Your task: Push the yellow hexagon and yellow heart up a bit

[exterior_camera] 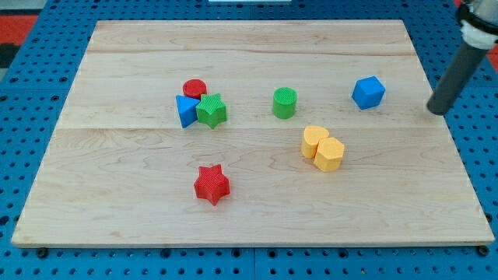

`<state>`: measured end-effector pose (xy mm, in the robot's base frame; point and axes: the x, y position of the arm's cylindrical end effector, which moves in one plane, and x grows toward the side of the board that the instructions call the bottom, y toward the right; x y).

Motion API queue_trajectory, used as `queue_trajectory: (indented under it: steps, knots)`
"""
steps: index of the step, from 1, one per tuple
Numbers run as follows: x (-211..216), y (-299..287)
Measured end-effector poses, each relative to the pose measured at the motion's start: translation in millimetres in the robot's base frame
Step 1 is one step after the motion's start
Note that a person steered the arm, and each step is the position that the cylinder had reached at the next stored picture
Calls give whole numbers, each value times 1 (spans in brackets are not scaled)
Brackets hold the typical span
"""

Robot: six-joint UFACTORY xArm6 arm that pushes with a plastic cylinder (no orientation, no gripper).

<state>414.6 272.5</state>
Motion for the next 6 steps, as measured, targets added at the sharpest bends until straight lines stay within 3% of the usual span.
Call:
queue_trajectory:
  steps: [1,3,4,6]
  knots:
    - [40,-9]
    - [86,-114]
    - [107,-122]
    - [90,-204]
